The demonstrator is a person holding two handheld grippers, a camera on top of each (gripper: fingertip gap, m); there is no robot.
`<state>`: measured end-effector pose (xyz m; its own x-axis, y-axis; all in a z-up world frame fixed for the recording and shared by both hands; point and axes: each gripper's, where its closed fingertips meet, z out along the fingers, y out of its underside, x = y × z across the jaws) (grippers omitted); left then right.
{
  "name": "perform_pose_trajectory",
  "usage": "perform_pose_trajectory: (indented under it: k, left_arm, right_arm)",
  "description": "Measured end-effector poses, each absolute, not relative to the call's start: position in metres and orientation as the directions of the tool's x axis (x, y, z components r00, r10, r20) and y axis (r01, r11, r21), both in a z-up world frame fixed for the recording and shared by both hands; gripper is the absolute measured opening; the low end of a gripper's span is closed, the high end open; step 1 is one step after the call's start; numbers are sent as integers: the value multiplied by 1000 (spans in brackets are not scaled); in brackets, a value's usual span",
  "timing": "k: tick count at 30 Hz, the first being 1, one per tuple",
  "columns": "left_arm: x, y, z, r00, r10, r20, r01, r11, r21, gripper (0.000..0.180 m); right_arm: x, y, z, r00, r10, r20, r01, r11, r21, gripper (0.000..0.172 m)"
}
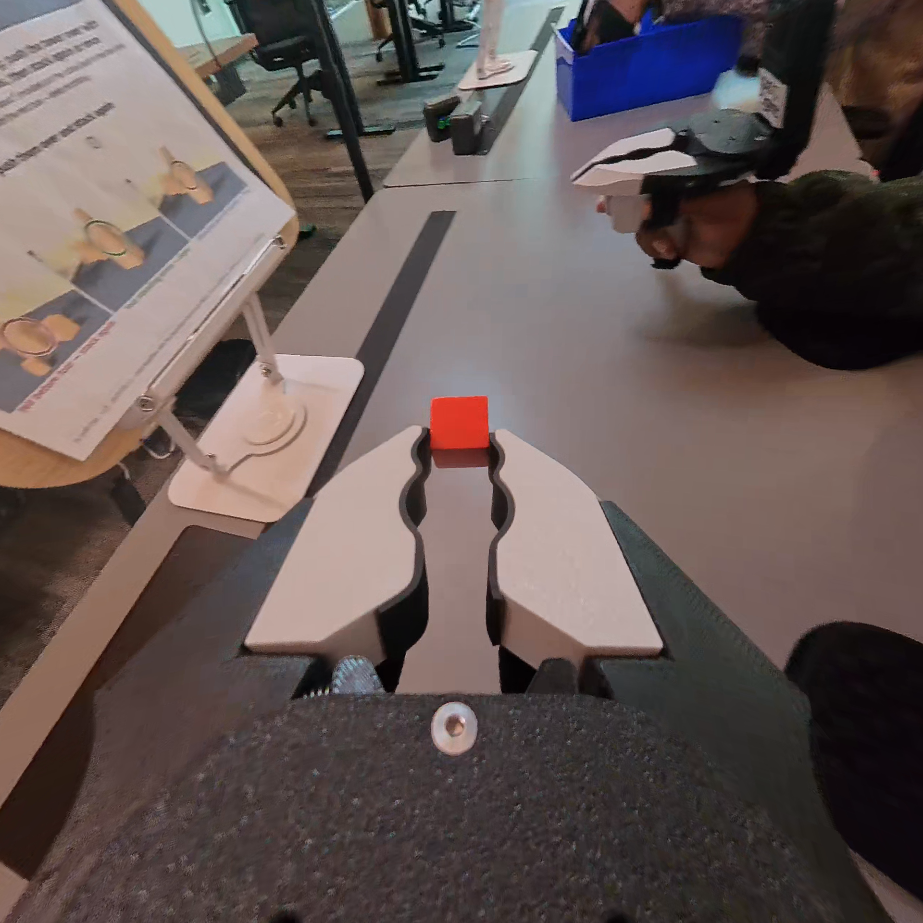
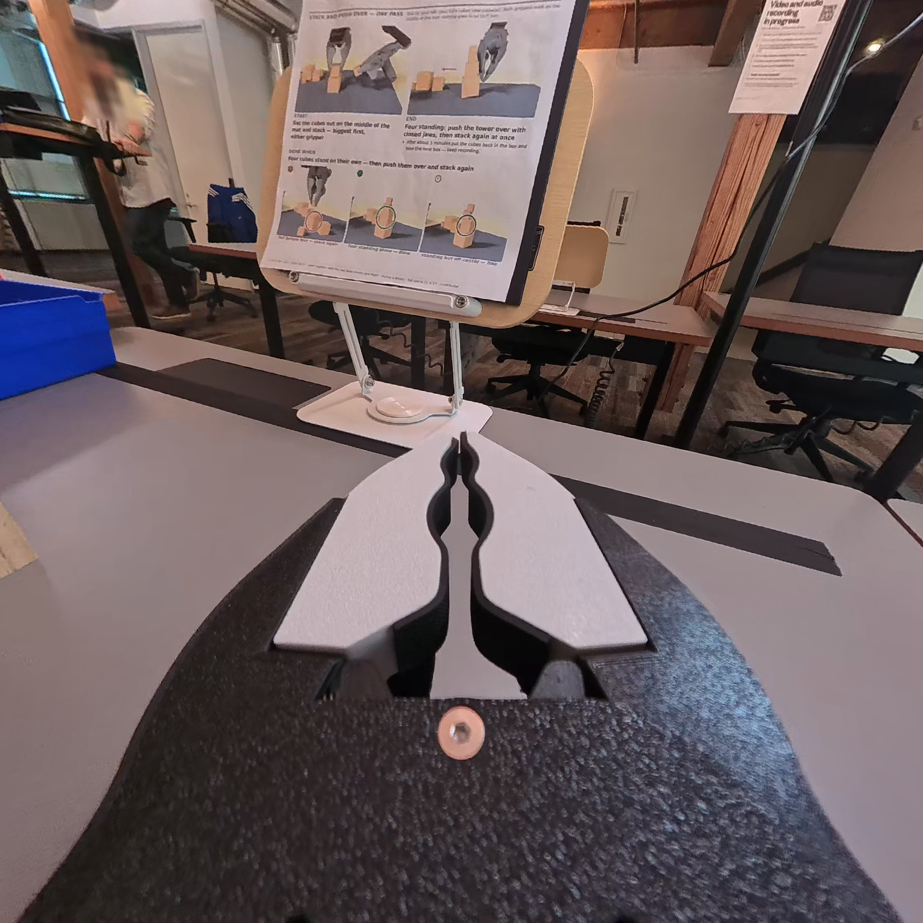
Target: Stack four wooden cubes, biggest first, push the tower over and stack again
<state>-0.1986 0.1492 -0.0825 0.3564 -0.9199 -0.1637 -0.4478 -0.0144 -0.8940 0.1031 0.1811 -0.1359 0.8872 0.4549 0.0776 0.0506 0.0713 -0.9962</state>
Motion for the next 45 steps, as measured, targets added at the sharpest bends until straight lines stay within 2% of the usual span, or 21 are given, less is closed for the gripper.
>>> perform_pose_trajectory:
  k: [12,30,45]
  left_arm:
    - [-195,88,-119,237,-970,-45,-431,-64,-900,21]
    - [-195,80,-168,184,-983,-2,-478,-87,-874,21]
    - [-194,80,-171,112,-993,-27,-571,-42,-820,21]
  right_arm:
    - [99,182,-145,886,453,98,82,55,-995,0]
    - [96,183,-152,883,457,107,98,42,-994,0]
    - [95,183,-151,880,463,105,97,42,-994,0]
